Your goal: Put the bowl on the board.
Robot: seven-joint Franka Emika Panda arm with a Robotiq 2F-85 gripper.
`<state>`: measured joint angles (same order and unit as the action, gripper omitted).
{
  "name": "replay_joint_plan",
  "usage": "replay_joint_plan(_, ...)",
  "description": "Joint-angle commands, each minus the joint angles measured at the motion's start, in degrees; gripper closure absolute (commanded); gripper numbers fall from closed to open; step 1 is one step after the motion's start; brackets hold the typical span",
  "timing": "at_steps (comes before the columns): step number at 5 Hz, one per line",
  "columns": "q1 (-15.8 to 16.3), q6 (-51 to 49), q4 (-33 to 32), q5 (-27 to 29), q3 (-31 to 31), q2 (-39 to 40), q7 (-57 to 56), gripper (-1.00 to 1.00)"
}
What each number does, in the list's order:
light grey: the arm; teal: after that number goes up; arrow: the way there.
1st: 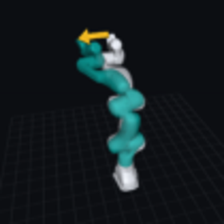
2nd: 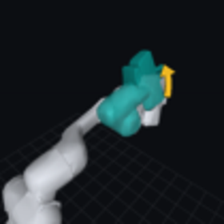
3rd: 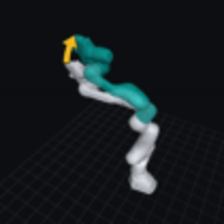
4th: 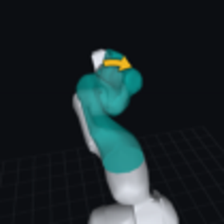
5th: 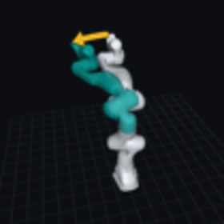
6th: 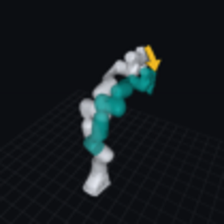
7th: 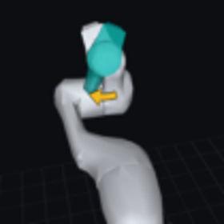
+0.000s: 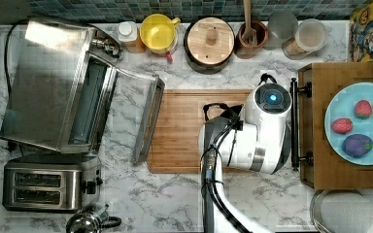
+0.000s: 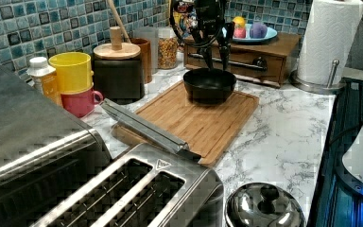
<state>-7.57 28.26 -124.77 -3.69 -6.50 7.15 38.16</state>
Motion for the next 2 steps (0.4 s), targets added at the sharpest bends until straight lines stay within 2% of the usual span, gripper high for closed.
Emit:
replay_joint_plan(1, 0.2, -0.5, 5.4, 0.3, -0.4, -1.1, -3.3, 0.00)
replay_joint_plan(2, 1.3, -0.5, 5.4, 0.4, -1.6, -1.1, -3.4, 0.00)
